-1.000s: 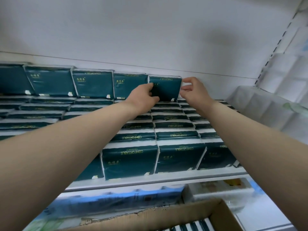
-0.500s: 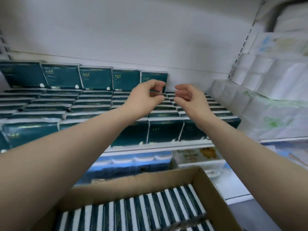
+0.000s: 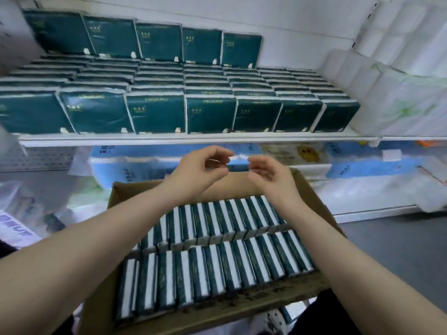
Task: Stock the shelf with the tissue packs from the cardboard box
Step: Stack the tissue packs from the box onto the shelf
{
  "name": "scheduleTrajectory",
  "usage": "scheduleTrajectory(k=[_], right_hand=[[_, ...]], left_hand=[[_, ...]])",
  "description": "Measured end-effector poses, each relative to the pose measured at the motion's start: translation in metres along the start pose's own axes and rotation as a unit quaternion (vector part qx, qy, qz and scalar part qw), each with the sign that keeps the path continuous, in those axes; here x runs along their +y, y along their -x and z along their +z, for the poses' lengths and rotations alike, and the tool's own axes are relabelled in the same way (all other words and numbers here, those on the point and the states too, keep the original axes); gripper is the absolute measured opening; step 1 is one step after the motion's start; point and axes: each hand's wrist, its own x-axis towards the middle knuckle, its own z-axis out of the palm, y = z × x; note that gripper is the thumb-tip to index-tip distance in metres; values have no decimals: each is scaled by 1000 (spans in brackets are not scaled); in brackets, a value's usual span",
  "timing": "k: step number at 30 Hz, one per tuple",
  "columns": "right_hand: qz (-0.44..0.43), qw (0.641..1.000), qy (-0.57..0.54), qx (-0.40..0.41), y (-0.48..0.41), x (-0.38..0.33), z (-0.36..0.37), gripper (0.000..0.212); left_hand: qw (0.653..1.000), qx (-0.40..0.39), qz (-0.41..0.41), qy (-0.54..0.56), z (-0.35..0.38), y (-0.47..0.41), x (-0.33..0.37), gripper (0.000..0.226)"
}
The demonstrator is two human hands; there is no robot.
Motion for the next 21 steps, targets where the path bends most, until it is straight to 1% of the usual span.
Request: scheduleTrajectory(k=[3,6,9,12,14,18,21], right_hand=[[22,998,27,-46,20,24,21,28],[77,993,47,-79,40,50,40,27],[100,973,156,-139,51,68,51,25],[97,947,247,-180,56,77,55,27],[72,931,301,-196,57,82,58,26],[34,905,359,-226,57,90,64,21],[22,883,393,-255,56,94,71,18]], left_hand=[[998,-30,-56,-4,9,27,-30,32],[993,-52,-107,-21,19,49,-64,32],[984,-98,-147,-37,27,65,-91,31],[976,-123,-154,-97,39,71,-106,31],[971,-139,-151,-125,48,73,-109,34],[963,-162,-133,-170,63,78,-113,32],[954,-182,-135,-195,66,82,-117,35]])
